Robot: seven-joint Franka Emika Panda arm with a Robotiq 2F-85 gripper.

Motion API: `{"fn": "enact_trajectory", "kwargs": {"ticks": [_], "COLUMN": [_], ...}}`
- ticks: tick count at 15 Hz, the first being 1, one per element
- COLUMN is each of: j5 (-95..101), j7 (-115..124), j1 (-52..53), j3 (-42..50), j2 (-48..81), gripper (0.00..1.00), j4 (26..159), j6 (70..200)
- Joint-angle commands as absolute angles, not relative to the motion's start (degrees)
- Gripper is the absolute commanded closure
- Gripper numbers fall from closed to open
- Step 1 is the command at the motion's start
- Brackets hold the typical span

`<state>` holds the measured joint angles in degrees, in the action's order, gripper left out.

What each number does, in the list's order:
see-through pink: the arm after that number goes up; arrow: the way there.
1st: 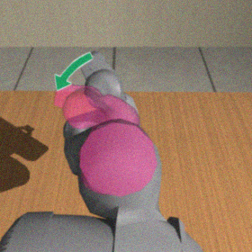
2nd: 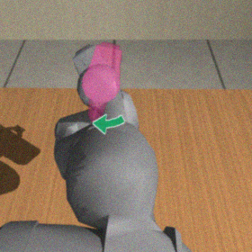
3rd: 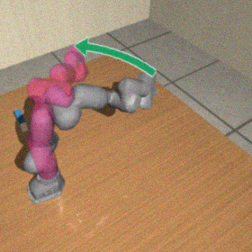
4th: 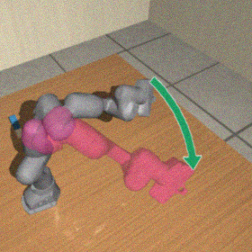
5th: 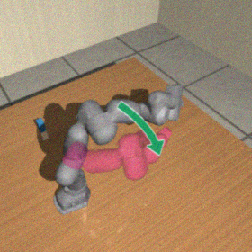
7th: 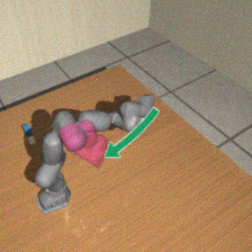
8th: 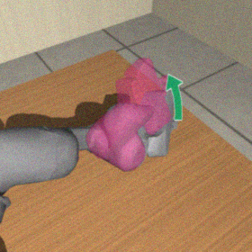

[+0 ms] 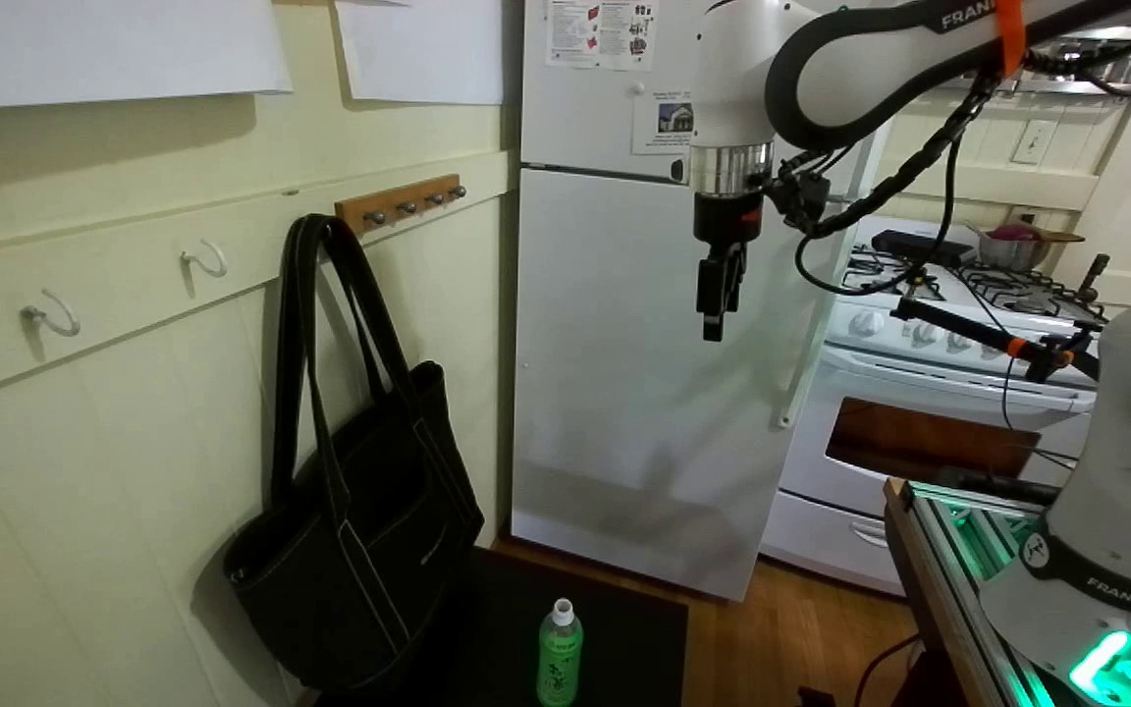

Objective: Put the bottle in the bag and put the bag on the chair

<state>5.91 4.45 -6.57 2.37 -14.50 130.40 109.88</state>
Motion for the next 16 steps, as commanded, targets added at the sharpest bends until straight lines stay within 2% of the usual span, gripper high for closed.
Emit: {"fn": "enact_trajectory", "kwargs": {"ticks": [1, 6, 9, 12, 16], "j5": [6.5, 7.5, 9.6, 8.5, 7.9], "j7": [3.6, 3.8, 6.2, 6.0, 4.9], "j1": [-5.0, -2.9, -2.4, -2.2, -2.0], "j3": [2.1, 0.5, -0.1, 0.3, 0.8], "j2": [-11.0, -6.2, -3.4, 0.6, 1.9], "gripper": [0.0, 0.0, 0.0, 0.0, 0.0], "j4": [130.9, 134.5, 138.8, 141.1, 140.7], "j6": [113.0, 127.2, 142.5, 152.4, 152.0]}}
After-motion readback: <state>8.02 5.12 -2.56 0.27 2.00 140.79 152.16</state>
